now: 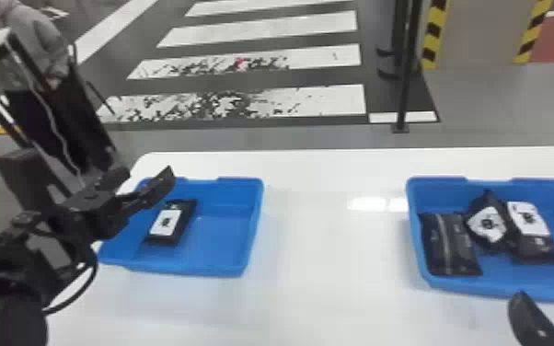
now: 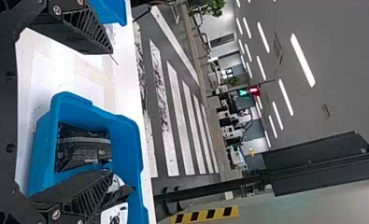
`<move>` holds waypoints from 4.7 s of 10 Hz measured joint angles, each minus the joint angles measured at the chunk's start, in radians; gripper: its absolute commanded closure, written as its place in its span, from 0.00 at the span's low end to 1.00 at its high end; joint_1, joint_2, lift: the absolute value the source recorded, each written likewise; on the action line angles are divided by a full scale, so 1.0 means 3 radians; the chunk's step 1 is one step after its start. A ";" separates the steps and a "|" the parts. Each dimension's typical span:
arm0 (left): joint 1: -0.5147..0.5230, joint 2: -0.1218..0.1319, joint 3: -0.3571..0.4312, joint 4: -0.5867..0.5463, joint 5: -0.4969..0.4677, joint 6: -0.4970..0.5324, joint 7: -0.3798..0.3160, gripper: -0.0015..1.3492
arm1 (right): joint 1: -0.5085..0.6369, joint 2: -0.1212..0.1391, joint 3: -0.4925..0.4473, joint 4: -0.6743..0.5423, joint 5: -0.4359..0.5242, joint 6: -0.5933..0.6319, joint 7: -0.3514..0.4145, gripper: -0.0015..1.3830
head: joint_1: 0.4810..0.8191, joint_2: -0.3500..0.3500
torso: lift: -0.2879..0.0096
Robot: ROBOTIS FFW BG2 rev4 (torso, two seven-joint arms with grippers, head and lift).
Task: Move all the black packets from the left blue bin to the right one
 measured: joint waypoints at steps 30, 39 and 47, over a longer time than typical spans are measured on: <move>0.0049 0.0128 -0.1327 -0.0370 0.0825 0.0483 -0.0155 0.89 | -0.0860 -0.0182 0.0528 0.0497 -0.0479 0.0188 0.0352 0.08 | 0.63 0.56 | 0.45; -0.0030 0.0088 -0.2039 -0.0376 0.1095 0.0692 -0.0216 0.89 | -0.1642 -0.0310 0.0641 0.0956 -0.0692 0.0093 0.0283 0.49 | 0.63 0.34 | 0.45; 0.0093 0.0030 -0.1898 -0.0345 0.1191 0.0591 -0.0174 0.73 | -0.1671 -0.0309 0.0650 0.1013 -0.0933 0.0028 0.0292 0.92 | 0.63 0.35 | 0.45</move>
